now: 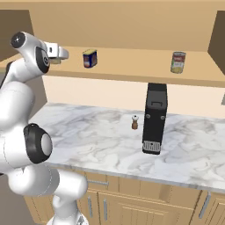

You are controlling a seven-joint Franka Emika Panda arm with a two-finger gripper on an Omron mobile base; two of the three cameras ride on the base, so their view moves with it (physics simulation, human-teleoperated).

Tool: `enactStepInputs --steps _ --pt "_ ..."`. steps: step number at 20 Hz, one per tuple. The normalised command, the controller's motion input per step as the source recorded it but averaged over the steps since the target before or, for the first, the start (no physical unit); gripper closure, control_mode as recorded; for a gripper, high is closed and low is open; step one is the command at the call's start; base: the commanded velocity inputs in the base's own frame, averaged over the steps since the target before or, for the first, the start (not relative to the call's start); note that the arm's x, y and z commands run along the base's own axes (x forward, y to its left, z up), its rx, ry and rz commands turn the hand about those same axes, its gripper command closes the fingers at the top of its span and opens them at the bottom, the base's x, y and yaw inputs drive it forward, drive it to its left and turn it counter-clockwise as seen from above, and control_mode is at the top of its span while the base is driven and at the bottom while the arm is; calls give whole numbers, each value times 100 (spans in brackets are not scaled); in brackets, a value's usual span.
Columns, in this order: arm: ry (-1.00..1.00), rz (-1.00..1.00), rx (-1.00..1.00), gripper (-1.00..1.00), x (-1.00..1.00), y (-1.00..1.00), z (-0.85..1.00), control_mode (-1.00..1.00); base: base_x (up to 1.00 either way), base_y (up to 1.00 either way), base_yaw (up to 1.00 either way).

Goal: Stack two cans on top of the other two cans in the cabinet.

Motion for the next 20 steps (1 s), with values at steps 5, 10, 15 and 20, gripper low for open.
enactStepInputs --steps 5,10,15,20 --pt "-2 0 0 100 9 0 -8 -100 0 0 0" --pt "-6 0 0 100 -3 0 -4 -100 0 0 0" --pt "-9 0 0 100 -15 9 7 -100 0 0 0" --pt "-3 0 4 100 -22 15 30 -100 0 0 0"
